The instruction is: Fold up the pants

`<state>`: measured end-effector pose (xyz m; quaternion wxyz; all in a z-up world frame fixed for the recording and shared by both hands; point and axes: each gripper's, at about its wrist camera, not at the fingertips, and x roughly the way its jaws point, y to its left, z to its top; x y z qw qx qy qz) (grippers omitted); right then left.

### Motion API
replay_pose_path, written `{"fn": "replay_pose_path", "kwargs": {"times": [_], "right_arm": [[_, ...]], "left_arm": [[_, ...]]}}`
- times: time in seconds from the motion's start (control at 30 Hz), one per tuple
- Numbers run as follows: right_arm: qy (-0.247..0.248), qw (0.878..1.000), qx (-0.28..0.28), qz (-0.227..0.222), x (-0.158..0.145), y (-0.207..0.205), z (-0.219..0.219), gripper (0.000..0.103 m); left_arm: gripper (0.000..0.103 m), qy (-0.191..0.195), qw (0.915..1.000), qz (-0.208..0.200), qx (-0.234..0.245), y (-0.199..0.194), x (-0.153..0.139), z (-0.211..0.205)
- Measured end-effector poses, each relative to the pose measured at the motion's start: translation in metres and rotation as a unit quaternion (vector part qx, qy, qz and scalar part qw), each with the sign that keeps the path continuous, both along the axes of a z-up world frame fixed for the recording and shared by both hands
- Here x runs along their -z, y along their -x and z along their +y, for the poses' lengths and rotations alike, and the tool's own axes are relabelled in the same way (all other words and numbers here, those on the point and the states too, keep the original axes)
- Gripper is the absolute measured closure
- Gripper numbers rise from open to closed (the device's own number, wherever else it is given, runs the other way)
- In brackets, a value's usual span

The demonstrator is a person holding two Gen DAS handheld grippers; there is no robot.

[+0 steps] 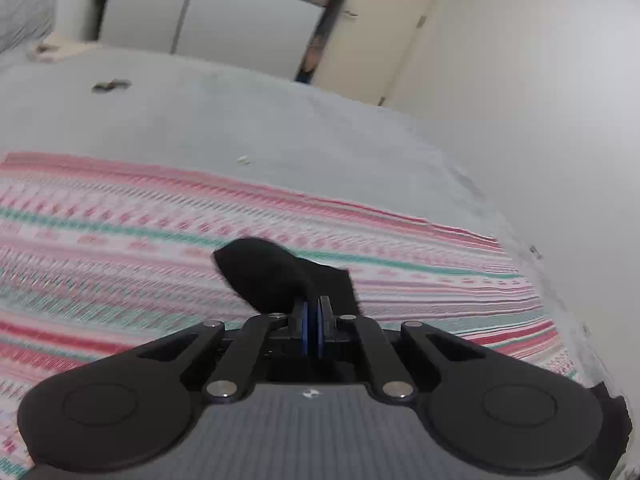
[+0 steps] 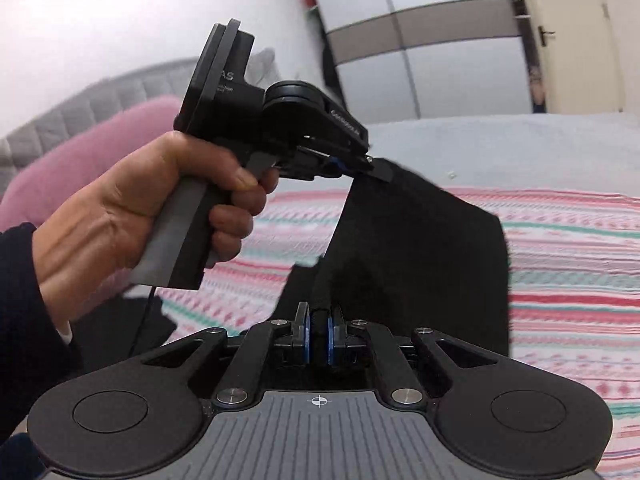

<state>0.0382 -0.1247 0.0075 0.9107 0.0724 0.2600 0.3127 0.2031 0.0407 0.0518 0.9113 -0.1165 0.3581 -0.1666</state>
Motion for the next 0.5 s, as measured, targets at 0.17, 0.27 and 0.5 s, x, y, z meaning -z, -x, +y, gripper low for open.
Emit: {"fn": "replay_pose_path", "kwargs": {"times": [0.17,0.27,0.5], "right_arm": [[0.007,1.0,-0.021,0.021,0.01,-0.015,0.043,0.096],[0.027,0.999,-0.029,0.026,0.018,-0.011,0.064,0.096],[0.029,0.997,-0.027,0.061,0.042,-0.024,0.101,0.096]], "left_arm": [[0.078,0.031,0.9994,-0.005,-0.016,0.002,0.022,0.042],[0.078,0.061,0.9978,-0.009,-0.025,0.005,0.039,0.059],[0.078,0.095,0.9941,0.018,-0.05,0.0,0.063,0.099]]}}
